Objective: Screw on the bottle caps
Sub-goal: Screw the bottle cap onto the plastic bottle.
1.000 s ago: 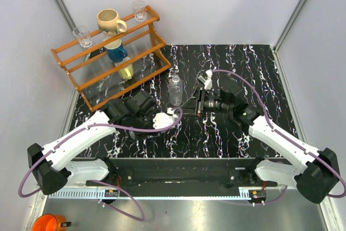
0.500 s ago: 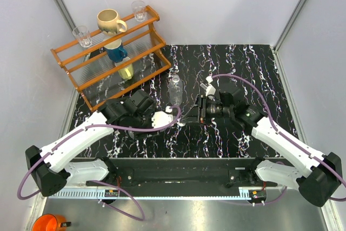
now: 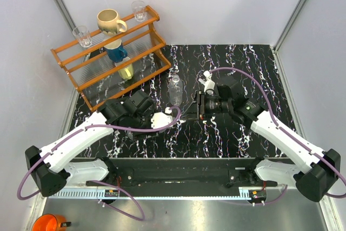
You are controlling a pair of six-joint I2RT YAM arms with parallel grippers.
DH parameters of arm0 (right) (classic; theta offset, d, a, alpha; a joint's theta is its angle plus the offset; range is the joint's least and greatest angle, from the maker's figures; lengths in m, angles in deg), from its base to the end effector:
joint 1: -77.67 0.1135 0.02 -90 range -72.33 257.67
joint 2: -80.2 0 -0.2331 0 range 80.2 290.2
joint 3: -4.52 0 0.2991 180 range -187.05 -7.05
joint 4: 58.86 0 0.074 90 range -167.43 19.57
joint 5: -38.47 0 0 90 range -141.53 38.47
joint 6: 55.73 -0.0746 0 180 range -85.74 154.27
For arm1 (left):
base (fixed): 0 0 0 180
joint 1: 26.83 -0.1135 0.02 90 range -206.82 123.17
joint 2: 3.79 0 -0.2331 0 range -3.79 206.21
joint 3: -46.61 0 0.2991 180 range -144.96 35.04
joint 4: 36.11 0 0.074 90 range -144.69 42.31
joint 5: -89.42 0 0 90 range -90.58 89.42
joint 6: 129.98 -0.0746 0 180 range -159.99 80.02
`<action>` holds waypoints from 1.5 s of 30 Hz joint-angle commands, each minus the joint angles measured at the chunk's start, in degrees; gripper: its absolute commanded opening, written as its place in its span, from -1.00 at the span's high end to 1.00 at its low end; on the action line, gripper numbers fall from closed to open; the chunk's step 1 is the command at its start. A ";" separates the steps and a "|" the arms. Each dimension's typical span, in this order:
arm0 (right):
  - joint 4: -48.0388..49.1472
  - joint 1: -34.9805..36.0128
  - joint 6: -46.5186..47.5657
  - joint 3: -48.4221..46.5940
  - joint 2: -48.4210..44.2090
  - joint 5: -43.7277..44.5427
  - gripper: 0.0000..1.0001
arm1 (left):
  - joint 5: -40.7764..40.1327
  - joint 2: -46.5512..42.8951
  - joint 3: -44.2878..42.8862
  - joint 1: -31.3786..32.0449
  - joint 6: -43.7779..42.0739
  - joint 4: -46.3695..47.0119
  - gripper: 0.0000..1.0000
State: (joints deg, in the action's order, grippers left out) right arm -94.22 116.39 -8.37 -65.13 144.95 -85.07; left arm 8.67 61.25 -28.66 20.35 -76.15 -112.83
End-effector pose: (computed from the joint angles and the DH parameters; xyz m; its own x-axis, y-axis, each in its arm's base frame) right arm 0.2363 0.2423 0.2808 -0.8958 0.0054 -0.4444 -0.3890 0.4740 0.7899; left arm 0.1780 -0.2098 0.2426 -0.0502 0.9111 -0.4090 0.9875 0.1066 0.1164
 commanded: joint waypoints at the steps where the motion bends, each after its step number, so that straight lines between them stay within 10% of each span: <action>1: -1.26 0.04 2.64 -2.99 1.60 0.85 0.88 | 1.82 0.09 -2.30 0.19 -0.58 -0.16 0.83; 45: -6.18 5.49 7.47 -2.83 3.89 10.42 0.91 | 0.06 5.80 -8.19 3.01 1.62 0.63 0.83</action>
State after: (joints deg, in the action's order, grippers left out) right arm -100.37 120.65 -1.94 -67.60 148.17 -76.98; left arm 6.88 67.63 -32.33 22.71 -75.27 -116.44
